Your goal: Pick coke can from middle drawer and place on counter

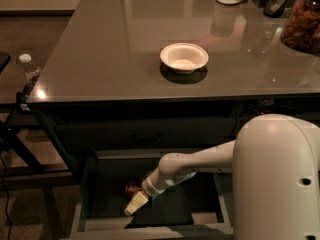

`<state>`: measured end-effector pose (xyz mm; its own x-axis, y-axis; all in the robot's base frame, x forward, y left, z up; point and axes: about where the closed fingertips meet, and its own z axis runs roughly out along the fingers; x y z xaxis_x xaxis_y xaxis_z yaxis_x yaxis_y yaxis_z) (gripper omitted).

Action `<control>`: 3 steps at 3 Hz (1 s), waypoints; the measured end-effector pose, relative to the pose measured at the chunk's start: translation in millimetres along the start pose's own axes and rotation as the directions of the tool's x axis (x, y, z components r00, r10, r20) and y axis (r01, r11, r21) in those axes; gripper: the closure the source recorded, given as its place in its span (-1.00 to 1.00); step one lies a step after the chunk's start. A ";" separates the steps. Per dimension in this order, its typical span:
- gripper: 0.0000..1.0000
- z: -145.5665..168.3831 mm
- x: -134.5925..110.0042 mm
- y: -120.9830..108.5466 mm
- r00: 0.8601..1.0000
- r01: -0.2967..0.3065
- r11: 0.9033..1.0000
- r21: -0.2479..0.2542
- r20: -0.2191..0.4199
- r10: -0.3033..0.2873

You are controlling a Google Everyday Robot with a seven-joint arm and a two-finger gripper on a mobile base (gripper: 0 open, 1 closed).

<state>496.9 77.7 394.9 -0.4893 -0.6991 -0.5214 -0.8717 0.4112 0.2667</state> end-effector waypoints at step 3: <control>-0.16 11.1 3.9 -5.5 1.000 -0.001 1.000 -0.010 -0.005 0.001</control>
Offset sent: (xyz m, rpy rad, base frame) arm 0.0029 0.0011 -0.0111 0.0000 0.0081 0.0050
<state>500.1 79.1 382.4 -0.4905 -0.7014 -0.5171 -0.8713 0.4065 0.2751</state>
